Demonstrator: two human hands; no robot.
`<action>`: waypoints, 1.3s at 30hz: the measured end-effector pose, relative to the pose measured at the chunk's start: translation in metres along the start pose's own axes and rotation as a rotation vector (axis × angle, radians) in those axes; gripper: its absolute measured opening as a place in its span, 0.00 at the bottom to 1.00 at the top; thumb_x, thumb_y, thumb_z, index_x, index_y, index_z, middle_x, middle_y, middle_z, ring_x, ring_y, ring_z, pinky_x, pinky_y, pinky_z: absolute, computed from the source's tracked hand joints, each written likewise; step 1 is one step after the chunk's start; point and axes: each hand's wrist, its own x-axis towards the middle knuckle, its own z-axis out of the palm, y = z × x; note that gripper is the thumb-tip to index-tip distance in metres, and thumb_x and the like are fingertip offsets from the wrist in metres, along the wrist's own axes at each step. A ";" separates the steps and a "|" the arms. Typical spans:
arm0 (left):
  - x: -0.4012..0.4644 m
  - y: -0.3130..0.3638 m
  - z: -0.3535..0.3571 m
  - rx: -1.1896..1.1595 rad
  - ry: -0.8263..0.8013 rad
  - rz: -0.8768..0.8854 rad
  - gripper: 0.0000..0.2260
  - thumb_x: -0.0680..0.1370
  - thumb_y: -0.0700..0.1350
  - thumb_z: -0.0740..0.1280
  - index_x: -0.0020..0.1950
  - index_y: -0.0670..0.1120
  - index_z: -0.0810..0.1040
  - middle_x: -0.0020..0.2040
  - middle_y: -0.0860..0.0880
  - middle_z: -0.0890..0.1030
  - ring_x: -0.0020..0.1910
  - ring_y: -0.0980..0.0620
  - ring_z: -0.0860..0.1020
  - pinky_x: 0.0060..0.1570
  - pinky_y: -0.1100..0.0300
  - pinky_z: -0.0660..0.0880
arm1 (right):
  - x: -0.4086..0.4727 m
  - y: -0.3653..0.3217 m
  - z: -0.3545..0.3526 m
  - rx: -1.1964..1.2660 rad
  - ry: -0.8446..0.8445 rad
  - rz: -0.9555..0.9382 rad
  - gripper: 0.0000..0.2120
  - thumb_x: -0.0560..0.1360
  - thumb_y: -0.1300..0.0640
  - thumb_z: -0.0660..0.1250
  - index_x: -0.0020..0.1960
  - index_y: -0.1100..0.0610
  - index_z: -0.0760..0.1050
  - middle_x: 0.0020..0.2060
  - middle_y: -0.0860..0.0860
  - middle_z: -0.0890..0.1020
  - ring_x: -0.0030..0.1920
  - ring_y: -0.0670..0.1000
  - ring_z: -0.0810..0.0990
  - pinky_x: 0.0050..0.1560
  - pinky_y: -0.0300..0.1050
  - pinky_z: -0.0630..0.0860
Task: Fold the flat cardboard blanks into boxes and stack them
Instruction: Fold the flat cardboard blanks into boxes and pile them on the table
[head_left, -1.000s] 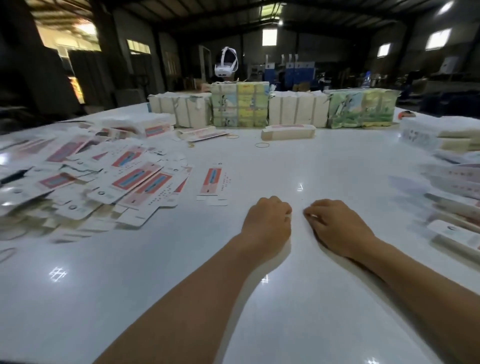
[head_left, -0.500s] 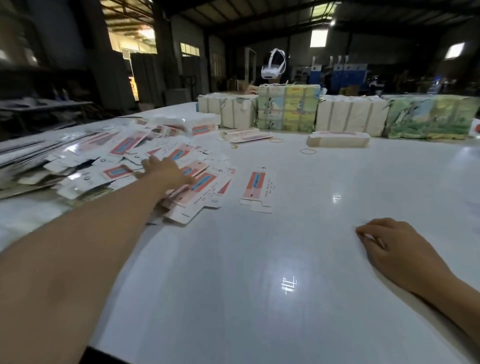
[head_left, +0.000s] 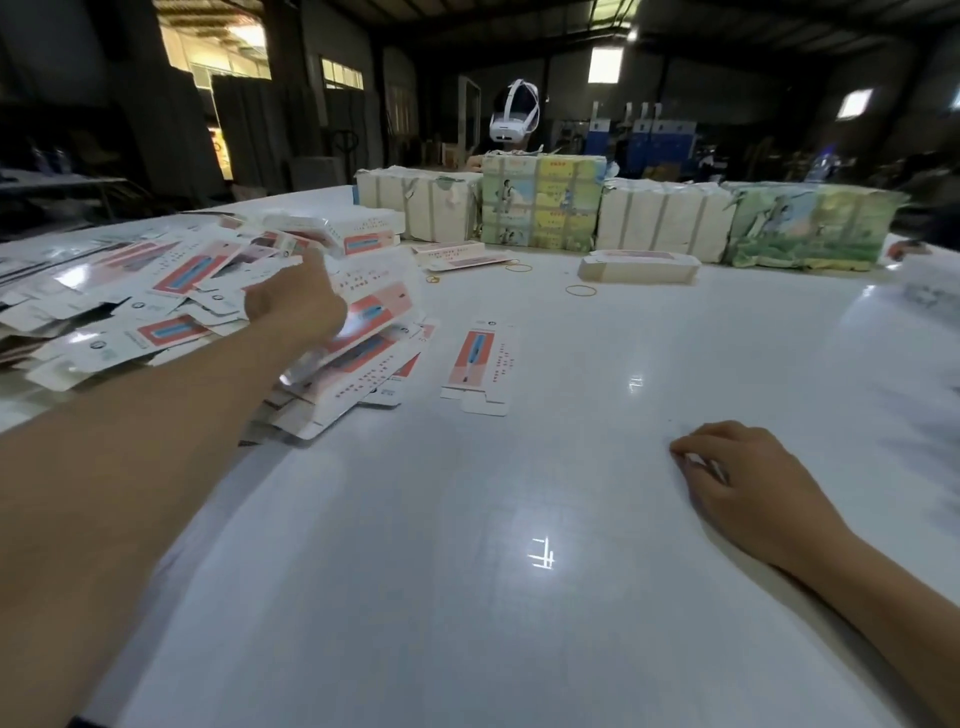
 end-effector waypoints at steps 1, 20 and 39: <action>-0.008 0.009 -0.004 -0.110 -0.001 0.060 0.18 0.77 0.48 0.64 0.66 0.49 0.66 0.47 0.46 0.76 0.44 0.47 0.75 0.43 0.51 0.72 | 0.000 -0.001 0.000 -0.002 -0.007 -0.001 0.12 0.78 0.57 0.62 0.58 0.52 0.80 0.59 0.49 0.78 0.60 0.54 0.72 0.56 0.47 0.69; -0.184 0.115 0.022 -0.452 -0.333 0.735 0.11 0.80 0.54 0.59 0.57 0.52 0.78 0.54 0.51 0.80 0.44 0.54 0.76 0.40 0.63 0.71 | -0.007 0.001 -0.041 1.334 -0.029 0.435 0.04 0.76 0.68 0.60 0.44 0.66 0.72 0.29 0.57 0.83 0.24 0.52 0.78 0.18 0.38 0.69; -0.230 0.142 0.012 -0.461 0.092 0.939 0.38 0.67 0.65 0.69 0.69 0.45 0.68 0.54 0.47 0.76 0.46 0.51 0.73 0.39 0.59 0.75 | -0.016 -0.009 -0.035 1.409 0.116 0.355 0.15 0.77 0.65 0.64 0.60 0.51 0.70 0.46 0.60 0.83 0.37 0.56 0.85 0.26 0.43 0.78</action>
